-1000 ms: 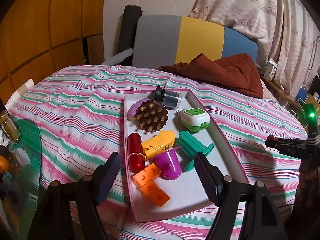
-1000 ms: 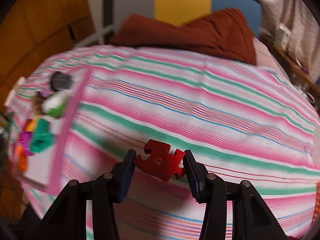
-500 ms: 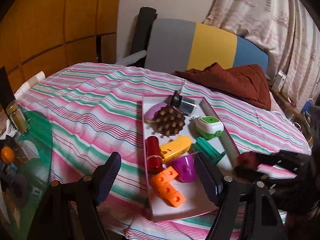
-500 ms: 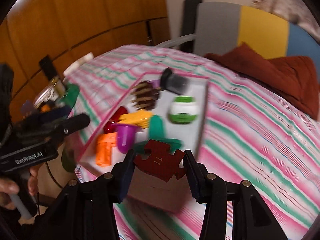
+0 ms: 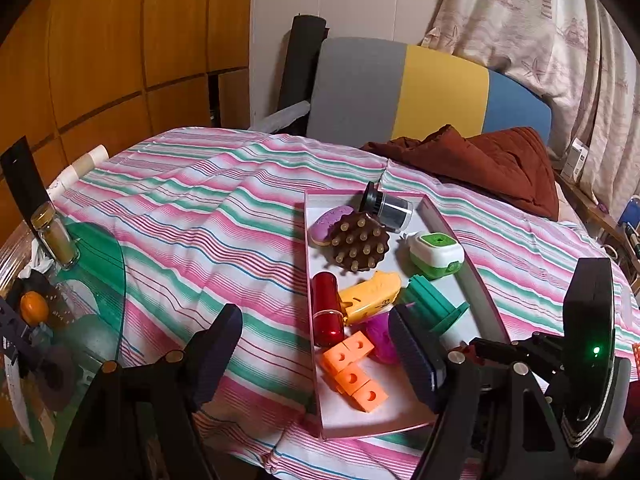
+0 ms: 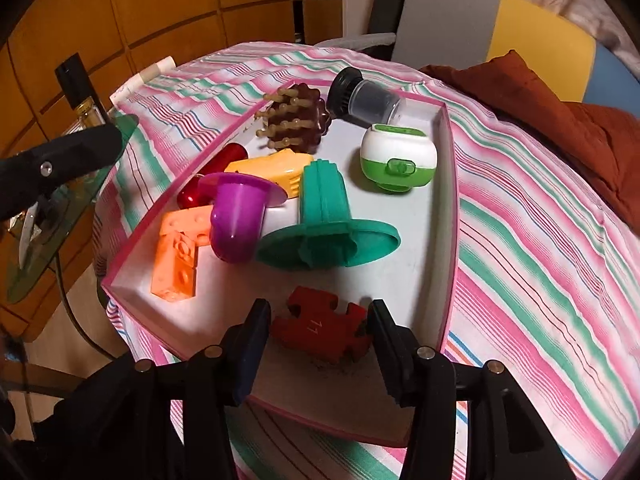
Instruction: Organize rigid objects
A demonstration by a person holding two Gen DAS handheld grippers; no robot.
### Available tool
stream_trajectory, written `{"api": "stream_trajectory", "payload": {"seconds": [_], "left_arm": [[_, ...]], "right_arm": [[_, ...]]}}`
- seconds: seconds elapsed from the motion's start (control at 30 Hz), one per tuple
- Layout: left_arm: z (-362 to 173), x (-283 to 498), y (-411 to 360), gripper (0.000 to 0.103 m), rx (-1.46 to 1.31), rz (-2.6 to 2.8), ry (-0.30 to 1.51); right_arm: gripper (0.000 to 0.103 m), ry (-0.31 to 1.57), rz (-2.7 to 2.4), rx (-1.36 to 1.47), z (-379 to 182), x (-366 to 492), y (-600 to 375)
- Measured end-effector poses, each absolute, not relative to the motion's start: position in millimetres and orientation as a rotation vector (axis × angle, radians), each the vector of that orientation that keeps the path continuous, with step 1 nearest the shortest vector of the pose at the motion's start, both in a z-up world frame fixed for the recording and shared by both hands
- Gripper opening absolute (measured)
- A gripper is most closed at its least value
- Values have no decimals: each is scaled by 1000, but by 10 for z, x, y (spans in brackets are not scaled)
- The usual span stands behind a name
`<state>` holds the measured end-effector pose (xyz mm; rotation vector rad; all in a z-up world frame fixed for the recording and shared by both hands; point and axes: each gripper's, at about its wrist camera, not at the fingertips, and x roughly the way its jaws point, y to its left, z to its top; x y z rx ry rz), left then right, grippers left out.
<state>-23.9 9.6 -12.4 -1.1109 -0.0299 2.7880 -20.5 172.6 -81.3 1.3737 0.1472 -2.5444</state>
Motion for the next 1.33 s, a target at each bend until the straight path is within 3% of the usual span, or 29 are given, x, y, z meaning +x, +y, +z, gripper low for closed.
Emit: {"api": "stream_trajectory", "payload": {"seconds": [0.07,0.17,0.27,0.8,1.0,1.1,1.17,1.33], "left_arm": [[-121,-230,102,77,-1110,2793,-25],[-100,-203,116,77,-1094,2808,-16],[-55,-156,146,77,-1061,2840,4],[8,85,60,77,-1014,2973,-31],[-51,95,47,71,-1059,2940,-42],[-50,112,28,57,-1039,2942,-66],[-46,110,6,54,-1028,2947,-82],[-37,113,18,54,-1024,2948,-60]], "right_arm": [[61,160,-2571,1356,-779,-172,1734],[63,120,-2614,1310,-688,-120,1771],[72,60,-2683,1249,-554,-40,1811],[81,-67,-3022,1141,-156,161,1887],[82,-47,-3047,1121,-123,182,1833],[82,-46,-3049,1120,-118,188,1821],[82,-45,-3051,1122,-118,191,1817],[82,-33,-3059,1118,-106,194,1801]]}}
